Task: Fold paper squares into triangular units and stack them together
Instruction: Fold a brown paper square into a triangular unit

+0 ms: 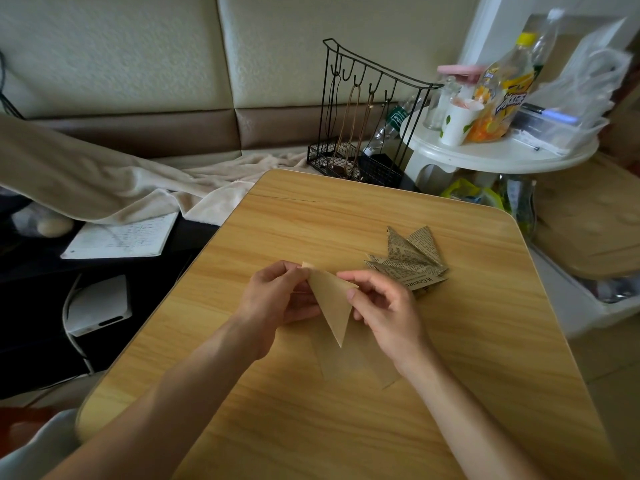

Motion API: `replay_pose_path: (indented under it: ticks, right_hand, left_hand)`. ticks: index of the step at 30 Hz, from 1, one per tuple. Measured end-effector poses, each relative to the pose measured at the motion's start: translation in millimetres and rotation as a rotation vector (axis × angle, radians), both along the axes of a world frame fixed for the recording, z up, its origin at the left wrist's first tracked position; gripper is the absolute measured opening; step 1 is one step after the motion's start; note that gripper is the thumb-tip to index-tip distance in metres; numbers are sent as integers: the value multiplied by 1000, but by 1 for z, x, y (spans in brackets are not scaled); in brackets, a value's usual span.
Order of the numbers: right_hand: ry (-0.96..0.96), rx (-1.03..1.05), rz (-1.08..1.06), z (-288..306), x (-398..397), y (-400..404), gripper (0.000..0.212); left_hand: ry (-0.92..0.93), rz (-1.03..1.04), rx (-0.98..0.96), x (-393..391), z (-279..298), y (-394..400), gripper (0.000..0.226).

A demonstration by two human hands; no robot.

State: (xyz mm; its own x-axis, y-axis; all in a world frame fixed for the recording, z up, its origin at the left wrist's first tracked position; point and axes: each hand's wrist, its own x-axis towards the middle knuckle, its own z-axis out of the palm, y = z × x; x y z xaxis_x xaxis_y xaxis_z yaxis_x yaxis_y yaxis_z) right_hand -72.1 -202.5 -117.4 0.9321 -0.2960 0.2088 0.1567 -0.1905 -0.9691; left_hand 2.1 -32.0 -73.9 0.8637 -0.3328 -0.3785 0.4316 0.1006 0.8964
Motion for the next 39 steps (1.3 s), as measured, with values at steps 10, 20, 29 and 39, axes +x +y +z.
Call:
replay_pose_path:
  ticks: [10, 20, 29, 39]
  right_hand:
    - [-24, -62, 32, 1, -3, 2, 28]
    - [10, -95, 19, -5, -1, -2, 27]
    - [9, -45, -33, -3, 0, -2, 19]
    - [65, -185, 13, -7, 4, -5, 33]
  left_hand:
    - [29, 13, -51, 1, -2, 1, 11]
    - [-81, -65, 10, 0, 1, -2, 26]
    - [-129, -37, 62, 0, -7, 0, 19]
    - [-244, -146, 74, -5, -4, -1, 19]
